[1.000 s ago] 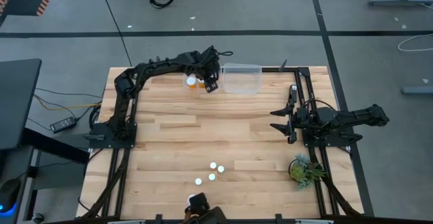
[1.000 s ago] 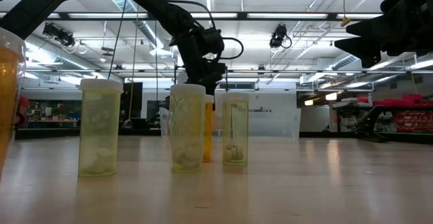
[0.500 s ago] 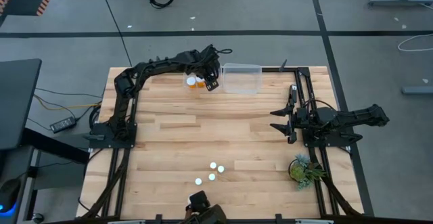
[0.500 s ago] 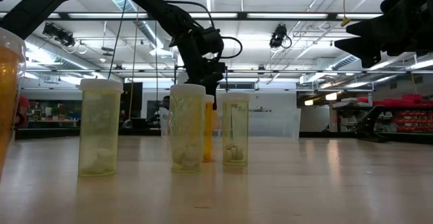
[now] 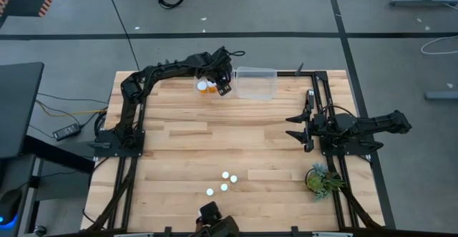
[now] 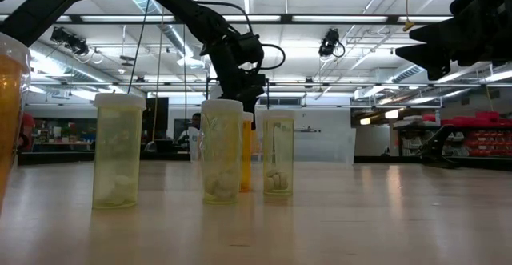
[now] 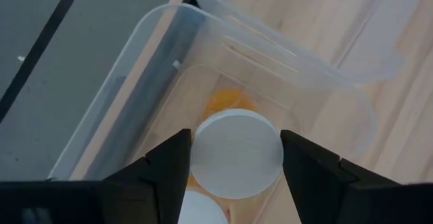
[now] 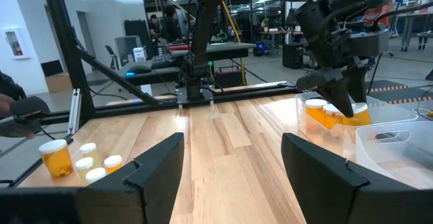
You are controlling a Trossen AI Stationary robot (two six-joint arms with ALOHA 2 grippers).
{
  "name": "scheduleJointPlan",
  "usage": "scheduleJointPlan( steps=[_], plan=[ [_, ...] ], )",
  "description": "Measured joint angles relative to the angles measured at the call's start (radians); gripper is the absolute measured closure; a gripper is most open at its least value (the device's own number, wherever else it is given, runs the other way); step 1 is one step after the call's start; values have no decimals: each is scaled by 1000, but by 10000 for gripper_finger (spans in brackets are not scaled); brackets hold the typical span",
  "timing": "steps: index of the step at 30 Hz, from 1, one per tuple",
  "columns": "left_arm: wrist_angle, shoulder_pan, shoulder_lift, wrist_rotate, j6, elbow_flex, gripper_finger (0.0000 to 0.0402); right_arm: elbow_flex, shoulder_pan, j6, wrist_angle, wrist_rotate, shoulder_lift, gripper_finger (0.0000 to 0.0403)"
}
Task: Pick and place medicine bottles into bin by pill shape (circle, oval)
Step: Put the large orange pill bottle into the left transparent bin
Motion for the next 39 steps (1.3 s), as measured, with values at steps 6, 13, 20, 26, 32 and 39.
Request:
scheduleJointPlan(
  steps=[6,13,20,26,32,39],
  plan=[
    [-17,0,0,0,-26,0,185,0,0,0,0,0,0,148],
    [-22,0,28,0,-31,2,187,0,0,0,0,0,0,148],
    [-16,-1,51,-4,-3,5,179,0,0,0,0,0,0,148],
    [-15,-1,53,-6,1,6,180,0,0,0,0,0,0,148],
    [-19,0,58,-9,4,3,155,0,0,0,0,0,0,148],
    [-10,0,60,-9,20,2,121,0,0,0,0,0,0,148]
  ],
)
